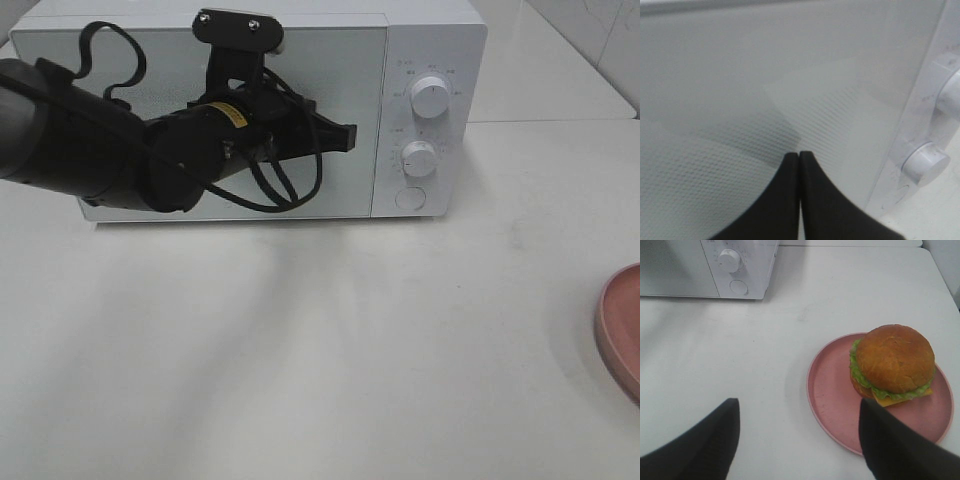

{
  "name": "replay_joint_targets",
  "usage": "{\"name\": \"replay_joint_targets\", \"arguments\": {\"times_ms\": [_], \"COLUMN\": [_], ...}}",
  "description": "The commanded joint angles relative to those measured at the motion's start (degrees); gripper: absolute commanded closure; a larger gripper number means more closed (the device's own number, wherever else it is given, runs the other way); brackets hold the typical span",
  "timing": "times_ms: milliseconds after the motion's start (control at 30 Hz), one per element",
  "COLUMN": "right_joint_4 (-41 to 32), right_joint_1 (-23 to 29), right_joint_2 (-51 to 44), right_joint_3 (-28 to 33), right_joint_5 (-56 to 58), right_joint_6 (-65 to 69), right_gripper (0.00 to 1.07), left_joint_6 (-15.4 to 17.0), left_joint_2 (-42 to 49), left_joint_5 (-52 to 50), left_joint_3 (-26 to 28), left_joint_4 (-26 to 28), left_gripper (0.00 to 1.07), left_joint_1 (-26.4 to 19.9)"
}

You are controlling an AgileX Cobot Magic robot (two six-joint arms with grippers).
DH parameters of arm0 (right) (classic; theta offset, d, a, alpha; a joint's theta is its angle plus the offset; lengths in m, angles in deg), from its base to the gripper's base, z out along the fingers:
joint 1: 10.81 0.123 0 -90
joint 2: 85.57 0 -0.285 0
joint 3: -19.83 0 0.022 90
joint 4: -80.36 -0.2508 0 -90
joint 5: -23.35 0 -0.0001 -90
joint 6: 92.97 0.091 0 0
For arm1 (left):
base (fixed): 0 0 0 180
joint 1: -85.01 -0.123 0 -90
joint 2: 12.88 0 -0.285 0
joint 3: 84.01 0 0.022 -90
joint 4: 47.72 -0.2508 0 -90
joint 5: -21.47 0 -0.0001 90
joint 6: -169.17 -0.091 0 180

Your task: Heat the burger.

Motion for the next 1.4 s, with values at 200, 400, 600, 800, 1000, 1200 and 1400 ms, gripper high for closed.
{"name": "replay_joint_targets", "arguments": {"times_ms": [200,400,600,800,1000,1200,1400], "right_joint_4": [-0.11,-0.11,-0.11,-0.11,-0.11,-0.11,-0.11], "right_joint_1": [-0.46,-0.46,-0.46,-0.46,-0.46,-0.46,-0.46], "right_joint_2": [-1.49,-1.49,-1.49,-1.49,-1.49,-1.49,-1.49], "right_joint_3": [0.11,0.11,0.11,0.11,0.11,0.11,0.11], "right_joint_5": [-0.34,-0.34,-0.34,-0.34,-0.34,-0.34,-0.34], "right_joint_6": [-0.34,-0.34,-0.34,-0.34,-0.34,-0.34,-0.34], "right_gripper": [0.42,0.42,0.42,0.42,0.42,0.42,0.42], "left_joint_6": [-0.17,-0.17,-0.17,0.17,0.06,0.34,2.75], "left_joint_2": [8.31,14.27,16.62,19.82,23.61,28.76,33.75], "left_joint_5": [-0.29,16.10,26.53,41.42,53.00,63.31,72.42], "left_joint_3": [-9.28,-13.24,-13.92,-13.87,-13.87,-13.87,-13.87], "left_joint_4": [1.83,2.01,2.01,1.72,-2.64,-5.50,-5.61], "left_gripper": [1.07,1.05,0.75,0.06,0.06,0.06,0.06], "left_joint_1": [1.95,2.23,2.23,2.23,2.23,1.32,-5.39]}}
